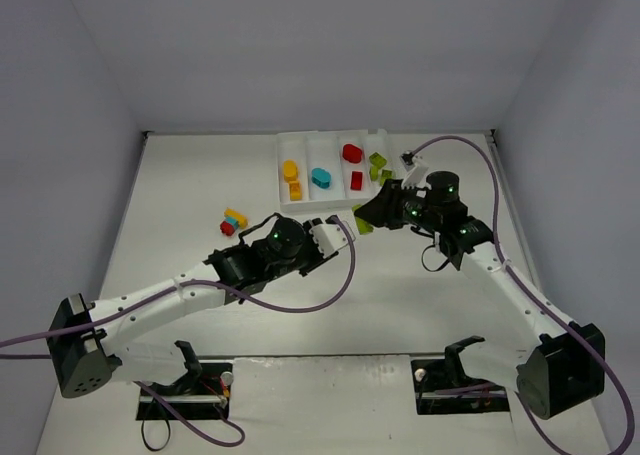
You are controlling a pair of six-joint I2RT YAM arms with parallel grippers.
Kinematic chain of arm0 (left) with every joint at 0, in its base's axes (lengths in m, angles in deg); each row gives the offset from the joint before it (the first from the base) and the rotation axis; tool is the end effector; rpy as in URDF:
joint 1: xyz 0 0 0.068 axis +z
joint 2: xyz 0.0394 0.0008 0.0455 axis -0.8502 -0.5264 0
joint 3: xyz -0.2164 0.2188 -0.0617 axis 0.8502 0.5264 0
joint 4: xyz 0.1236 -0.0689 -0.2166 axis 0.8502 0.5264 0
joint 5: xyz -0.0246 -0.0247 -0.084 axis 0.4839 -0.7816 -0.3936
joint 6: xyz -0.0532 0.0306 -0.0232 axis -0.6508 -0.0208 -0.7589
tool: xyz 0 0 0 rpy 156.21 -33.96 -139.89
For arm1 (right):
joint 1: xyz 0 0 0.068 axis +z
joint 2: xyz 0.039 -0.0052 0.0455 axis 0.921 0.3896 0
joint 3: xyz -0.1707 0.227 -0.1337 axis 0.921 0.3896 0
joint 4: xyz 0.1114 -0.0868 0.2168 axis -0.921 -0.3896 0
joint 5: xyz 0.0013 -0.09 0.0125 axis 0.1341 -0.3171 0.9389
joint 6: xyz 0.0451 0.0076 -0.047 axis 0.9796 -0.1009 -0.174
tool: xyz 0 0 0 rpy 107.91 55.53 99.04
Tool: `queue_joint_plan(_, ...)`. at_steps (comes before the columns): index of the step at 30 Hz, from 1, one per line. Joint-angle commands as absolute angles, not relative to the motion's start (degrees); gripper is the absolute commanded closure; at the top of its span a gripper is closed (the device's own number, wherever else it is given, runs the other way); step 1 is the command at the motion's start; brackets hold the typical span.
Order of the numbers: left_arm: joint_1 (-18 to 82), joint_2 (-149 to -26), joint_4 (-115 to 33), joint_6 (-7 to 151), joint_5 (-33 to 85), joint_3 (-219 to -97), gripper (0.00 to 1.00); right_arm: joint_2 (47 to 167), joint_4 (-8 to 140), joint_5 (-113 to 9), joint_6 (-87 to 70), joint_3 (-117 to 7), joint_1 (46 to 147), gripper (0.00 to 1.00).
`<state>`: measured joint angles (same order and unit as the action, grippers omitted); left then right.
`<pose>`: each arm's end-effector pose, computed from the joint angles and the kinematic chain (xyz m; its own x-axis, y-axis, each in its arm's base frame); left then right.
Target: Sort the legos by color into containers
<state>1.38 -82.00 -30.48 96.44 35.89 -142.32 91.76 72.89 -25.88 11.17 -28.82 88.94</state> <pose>0.1558 -0.2360 0.3542 -0.0219 0.4357 -0.8998 0.8491 0.4833 0.2134 0.2297 0.1231 0.3611 -0.5147 0.1969 -0.8345 -0.6558 0.5367 0.5310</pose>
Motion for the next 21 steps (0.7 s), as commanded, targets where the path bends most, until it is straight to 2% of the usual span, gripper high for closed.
queue_joint_plan(1,1.9,-80.27,-31.94,95.33,36.2,-143.14,1.0,90.21,74.67,-25.8,8.84,-30.14,85.8,1.0)
queue_joint_plan(9,3.91,-80.01,-31.68,92.0,39.18,-145.15,1.0,97.14,73.88,-35.71,0.43,-36.03,84.47,1.0)
queue_joint_plan(12,10.83,-80.1,-30.37,87.61,37.08,-147.7,1.0,105.03,73.96,-45.8,-4.24,-40.86,84.21,1.0)
queue_joint_plan(21,21.31,-82.91,-23.33,80.31,34.27,-157.64,1.0,126.3,77.3,-53.65,-13.39,-59.14,81.93,1.0)
